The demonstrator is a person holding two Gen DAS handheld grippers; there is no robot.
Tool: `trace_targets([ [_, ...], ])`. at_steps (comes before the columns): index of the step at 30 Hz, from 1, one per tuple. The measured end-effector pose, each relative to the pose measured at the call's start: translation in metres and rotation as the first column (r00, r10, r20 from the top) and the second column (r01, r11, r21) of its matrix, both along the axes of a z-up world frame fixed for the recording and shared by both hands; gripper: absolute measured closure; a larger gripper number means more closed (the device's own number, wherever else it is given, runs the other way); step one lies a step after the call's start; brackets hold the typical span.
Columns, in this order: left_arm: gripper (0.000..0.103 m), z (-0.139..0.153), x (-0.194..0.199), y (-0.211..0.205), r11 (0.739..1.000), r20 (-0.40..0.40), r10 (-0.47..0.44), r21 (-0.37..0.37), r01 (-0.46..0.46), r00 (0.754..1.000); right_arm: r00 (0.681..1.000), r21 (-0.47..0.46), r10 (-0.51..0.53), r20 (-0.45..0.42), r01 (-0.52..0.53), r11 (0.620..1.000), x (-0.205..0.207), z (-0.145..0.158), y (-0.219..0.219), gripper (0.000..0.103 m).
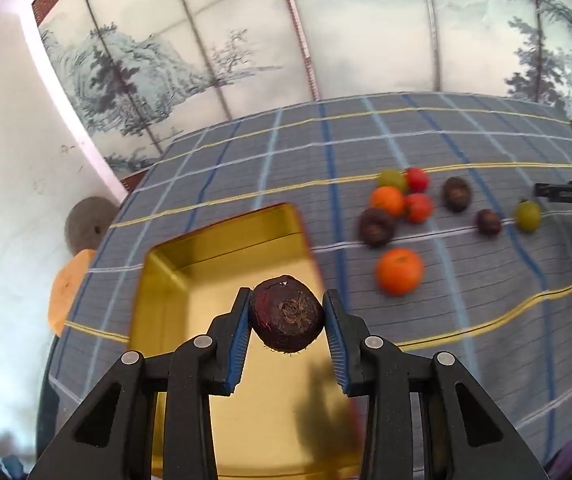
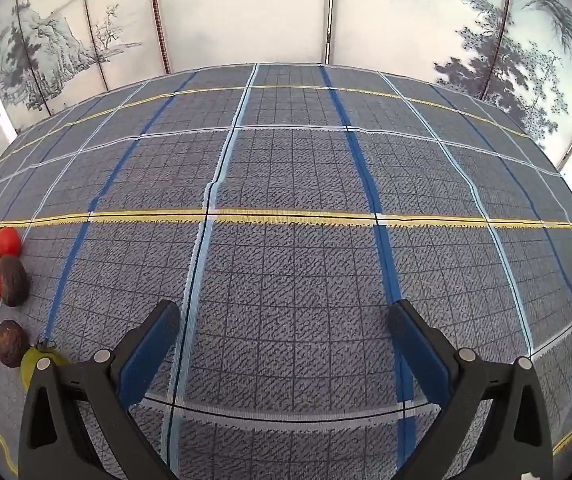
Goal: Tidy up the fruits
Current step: 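Lower the dark brown fruit into the gold tray and open the left gripper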
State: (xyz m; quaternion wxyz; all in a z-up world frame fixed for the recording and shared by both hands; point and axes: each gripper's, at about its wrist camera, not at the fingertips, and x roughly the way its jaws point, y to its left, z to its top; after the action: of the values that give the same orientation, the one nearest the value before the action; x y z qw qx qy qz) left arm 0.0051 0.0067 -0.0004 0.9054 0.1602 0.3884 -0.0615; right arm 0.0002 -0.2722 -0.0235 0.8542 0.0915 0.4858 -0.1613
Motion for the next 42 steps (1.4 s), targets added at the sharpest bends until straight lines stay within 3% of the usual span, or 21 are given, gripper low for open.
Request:
trace_targets([
  [10,0.066,-0.012,0.044,0.058,0.994,-0.012,0.046,0.097,-0.045,0.999,1.0,-0.002,-0.001,-0.001,0.001,1.0,0.0,0.0,0.001,0.0],
  [21,0.066,-0.035,0.089,0.072,0.991,-0.036,0.051,0.126,-0.046,0.998,1.0,-0.002,-0.001,-0.001,0.001,1.0,-0.001,0.0,0.001,0.0],
  [42,0.066,-0.058,0.125,0.082,0.979,-0.061,0.052,0.202,-0.039,0.997,1.0,-0.003,-0.002,-0.001,0.002,1.0,0.0,0.0,0.001,0.0],
])
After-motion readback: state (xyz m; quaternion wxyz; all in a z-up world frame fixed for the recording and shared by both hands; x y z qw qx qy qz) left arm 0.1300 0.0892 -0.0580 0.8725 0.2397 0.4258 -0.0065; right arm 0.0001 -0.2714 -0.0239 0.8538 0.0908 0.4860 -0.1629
